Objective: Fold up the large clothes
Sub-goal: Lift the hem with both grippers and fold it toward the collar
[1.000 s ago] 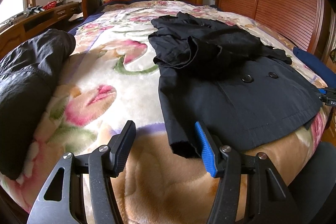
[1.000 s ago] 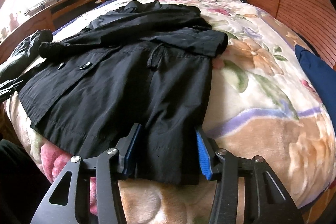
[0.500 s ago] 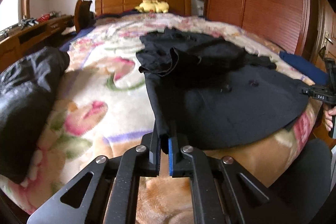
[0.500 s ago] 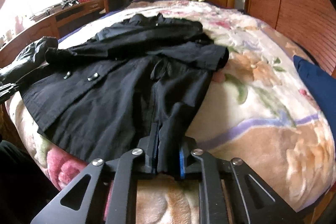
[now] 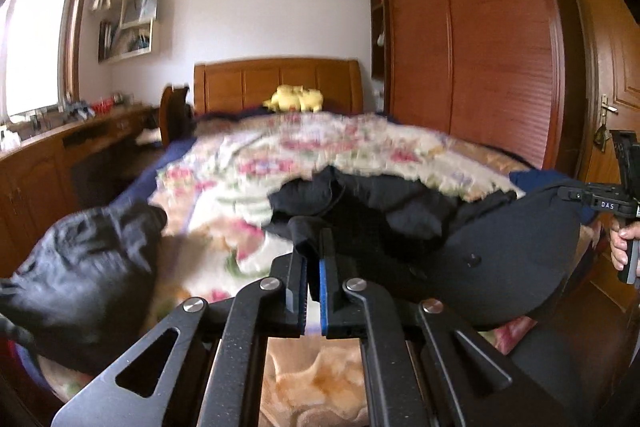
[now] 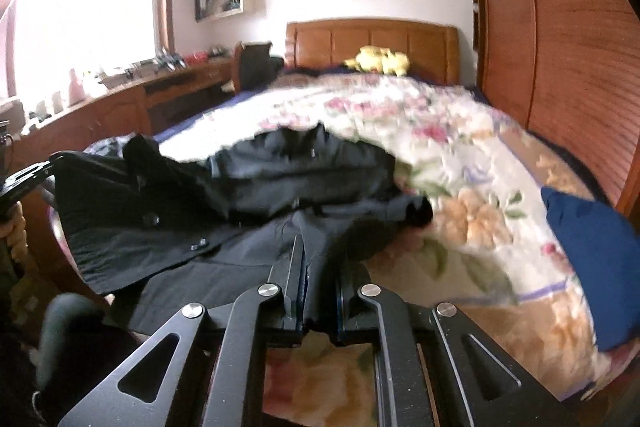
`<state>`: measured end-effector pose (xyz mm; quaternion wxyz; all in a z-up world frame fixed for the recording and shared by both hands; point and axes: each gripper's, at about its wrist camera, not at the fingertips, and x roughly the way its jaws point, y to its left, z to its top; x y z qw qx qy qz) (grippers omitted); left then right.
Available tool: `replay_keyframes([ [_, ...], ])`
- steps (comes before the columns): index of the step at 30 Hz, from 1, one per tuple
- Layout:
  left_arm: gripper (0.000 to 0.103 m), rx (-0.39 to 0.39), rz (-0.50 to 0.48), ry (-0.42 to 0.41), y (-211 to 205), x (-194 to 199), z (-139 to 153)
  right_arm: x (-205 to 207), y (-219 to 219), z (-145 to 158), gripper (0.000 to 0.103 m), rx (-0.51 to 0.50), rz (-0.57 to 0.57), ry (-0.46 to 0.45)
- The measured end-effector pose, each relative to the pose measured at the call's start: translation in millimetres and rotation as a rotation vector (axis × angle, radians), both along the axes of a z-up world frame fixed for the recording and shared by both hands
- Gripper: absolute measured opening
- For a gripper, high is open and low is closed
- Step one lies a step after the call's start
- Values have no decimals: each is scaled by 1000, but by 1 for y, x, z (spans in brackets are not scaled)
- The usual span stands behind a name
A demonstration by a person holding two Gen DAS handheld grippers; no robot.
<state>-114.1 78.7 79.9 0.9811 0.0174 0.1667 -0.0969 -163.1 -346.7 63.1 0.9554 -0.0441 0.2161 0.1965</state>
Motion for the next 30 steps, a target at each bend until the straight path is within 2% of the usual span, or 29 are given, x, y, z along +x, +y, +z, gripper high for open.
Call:
replay_keyframes([
  [11,5,-8,4,-162,6,-38,61,-56,-30,54,10,26,33,-152],
  [17,5,-3,17,-209,11,-43,75,-88,-34,61,10,17,51,-219],
  [22,5,-1,56,-168,15,-23,59,-72,-33,46,10,-4,62,-207],
  [30,5,8,90,-25,16,32,2,-29,-19,-1,10,-74,63,-96],
])
